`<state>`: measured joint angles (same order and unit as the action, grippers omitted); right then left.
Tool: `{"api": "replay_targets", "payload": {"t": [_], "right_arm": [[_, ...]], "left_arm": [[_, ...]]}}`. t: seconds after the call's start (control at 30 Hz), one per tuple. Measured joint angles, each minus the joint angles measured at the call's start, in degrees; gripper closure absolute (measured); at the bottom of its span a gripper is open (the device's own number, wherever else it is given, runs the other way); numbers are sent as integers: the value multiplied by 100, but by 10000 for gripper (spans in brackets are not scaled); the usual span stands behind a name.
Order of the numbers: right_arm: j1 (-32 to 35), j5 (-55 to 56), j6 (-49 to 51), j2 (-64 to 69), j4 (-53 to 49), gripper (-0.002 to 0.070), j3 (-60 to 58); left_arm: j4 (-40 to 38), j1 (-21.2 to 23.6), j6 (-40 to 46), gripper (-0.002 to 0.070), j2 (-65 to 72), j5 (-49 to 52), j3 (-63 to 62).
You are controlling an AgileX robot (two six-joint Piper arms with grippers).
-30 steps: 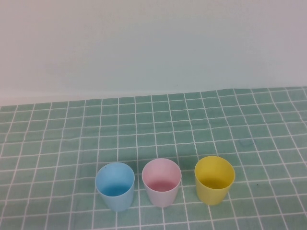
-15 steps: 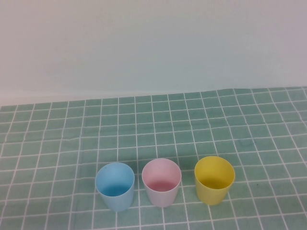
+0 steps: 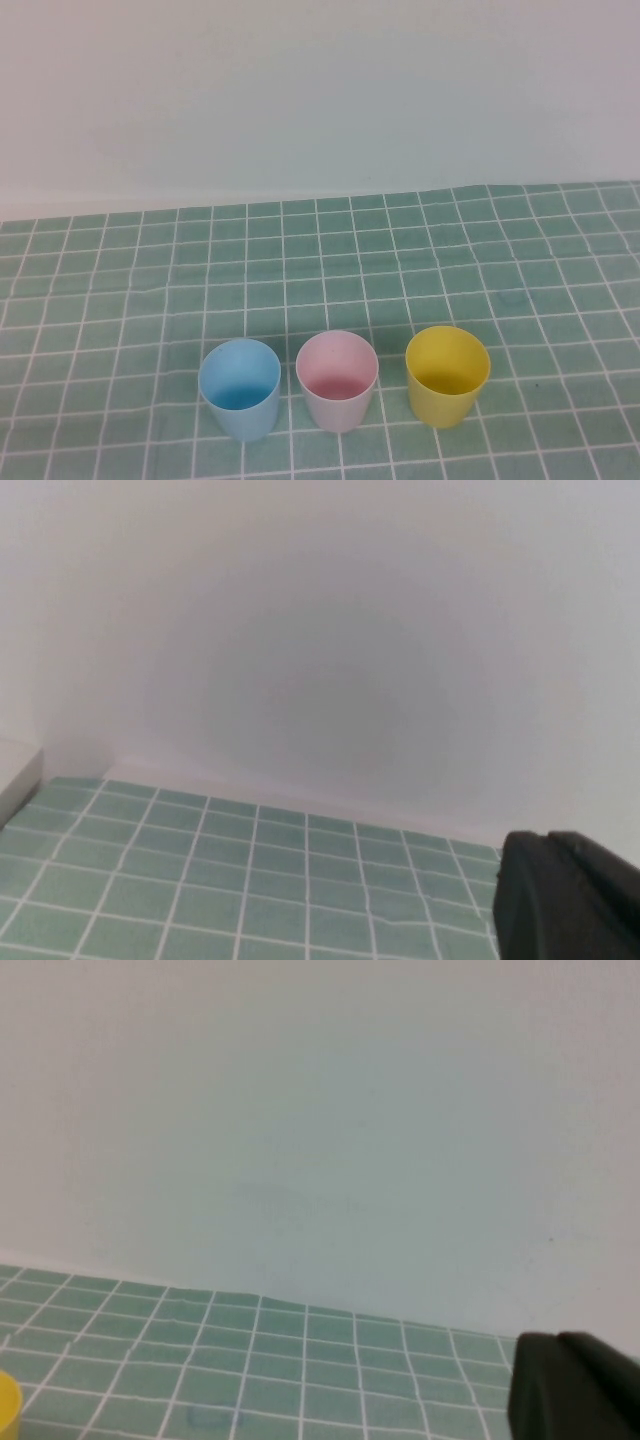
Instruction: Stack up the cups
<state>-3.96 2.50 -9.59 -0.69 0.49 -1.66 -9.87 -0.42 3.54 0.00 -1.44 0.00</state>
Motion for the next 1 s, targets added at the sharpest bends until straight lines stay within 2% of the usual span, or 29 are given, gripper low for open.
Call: {"api": "replay_targets", "payload": {"t": [0.2,0.33,0.4,0.6,0.77,0.93,1.0], "right_arm": [[0,4,0,0,7,678,0],[0,295,0,0,7,678,0],[0,241,4,0,7,678,57],[0,-674,-60,197,-153,678,1150],[0,-1431,-63,950,-165,678,2095],[0,-2114,-63,1830,-178,678,2880],[0,-2425,-63,2177,-178,678,3128]], "left_arm": [[-146,0,-62,679,0,24,5],[-391,0,-424,679,0,-569,5],[-404,0,-493,679,-3,-321,-248],[-358,0,-354,679,86,961,-1618],[-337,0,-152,679,850,1639,-2544],[-337,0,245,679,1506,1720,-3025],[-337,0,613,679,1748,1387,-3013]]}}
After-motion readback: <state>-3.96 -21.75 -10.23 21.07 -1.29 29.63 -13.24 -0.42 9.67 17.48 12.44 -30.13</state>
